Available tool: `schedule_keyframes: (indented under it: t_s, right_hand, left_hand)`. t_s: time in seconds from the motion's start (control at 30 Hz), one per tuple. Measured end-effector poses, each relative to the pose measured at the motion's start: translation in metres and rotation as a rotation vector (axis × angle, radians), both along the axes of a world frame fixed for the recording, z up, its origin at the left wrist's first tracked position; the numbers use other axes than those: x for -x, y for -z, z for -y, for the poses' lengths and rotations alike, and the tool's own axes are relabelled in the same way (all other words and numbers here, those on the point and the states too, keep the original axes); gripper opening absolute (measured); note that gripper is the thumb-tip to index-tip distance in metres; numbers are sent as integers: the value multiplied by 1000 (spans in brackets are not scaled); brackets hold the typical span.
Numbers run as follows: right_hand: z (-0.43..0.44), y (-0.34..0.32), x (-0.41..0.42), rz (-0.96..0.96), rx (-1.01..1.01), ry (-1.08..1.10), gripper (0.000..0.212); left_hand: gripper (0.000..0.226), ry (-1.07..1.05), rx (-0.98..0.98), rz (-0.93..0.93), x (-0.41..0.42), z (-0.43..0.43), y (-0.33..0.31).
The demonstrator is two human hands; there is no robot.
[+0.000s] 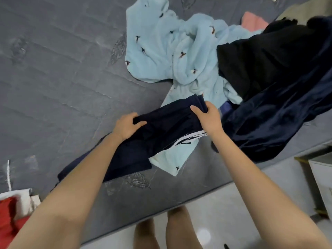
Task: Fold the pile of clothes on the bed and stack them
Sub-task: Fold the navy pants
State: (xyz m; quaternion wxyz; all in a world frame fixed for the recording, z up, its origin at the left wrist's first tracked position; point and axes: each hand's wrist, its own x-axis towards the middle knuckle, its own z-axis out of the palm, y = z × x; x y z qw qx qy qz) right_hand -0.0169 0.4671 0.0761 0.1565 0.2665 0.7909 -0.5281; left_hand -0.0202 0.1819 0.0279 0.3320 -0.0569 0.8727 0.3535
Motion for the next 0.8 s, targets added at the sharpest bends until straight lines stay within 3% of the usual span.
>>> schedule_keyframes:
  t_s: [0.2,0.37,0.47,0.6,0.8]
  right_hand:
    - [-46,49,20,46,-58,23,28]
    - [-64,76,26,40,-140,15,32]
    - [-65,89,26,45,-265,-41,40]
    - [-48,88,19,-145,-348,-68,78]
    - [-9,77,8,-401,-426,-354,68]
  left_hand:
    - [25,-232,-127,-203,30,-55,28]
    - [22,-195,-49,-288,51,-74,53]
    - [29,-85,98,-341,55,-77,68]
    - [42,-82,180,-381,37,-68,64]
    - [54,44,269,-393,1,-28,61]
